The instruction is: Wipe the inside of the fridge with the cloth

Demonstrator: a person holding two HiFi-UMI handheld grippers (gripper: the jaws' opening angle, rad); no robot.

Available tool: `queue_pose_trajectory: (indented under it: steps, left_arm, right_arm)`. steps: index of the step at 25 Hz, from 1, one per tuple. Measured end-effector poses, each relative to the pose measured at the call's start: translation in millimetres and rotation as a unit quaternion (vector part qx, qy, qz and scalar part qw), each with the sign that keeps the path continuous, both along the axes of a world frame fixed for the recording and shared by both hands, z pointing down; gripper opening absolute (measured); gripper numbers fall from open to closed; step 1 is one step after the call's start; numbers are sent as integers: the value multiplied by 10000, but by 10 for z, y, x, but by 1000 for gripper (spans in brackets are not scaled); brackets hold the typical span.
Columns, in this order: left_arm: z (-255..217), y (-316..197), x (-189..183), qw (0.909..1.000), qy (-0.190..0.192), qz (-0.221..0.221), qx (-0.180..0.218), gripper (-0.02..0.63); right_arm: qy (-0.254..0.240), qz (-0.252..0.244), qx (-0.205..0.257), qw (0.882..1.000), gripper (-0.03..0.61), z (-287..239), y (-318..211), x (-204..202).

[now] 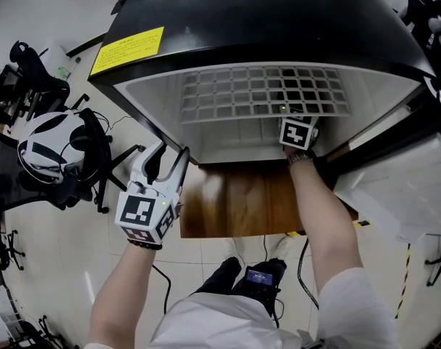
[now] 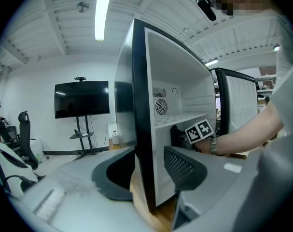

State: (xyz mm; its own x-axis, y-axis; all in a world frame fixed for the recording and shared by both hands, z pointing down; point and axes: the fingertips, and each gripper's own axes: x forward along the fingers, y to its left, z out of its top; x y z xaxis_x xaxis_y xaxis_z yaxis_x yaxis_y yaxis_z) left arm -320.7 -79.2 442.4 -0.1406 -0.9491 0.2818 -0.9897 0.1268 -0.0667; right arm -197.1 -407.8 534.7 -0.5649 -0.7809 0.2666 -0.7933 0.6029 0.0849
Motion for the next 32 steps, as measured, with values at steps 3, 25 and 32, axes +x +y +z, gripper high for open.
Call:
queue_pose_trajectory:
  steps: [3,25,32]
  left_arm:
    - [3,2,1,10000,-1,-6,-17,186]
    - [-4,-8,9,10000,38,-1,14,186]
    - [-11,-7,15,10000,61,38,45,186]
  right_arm:
    - [11,197,-81,9998,126,14,-60,103]
    - [-675,-69,-159,9976,126,-167,341,65]
    - [-520,-1354,-22,9894,126,-209,1202,-698]
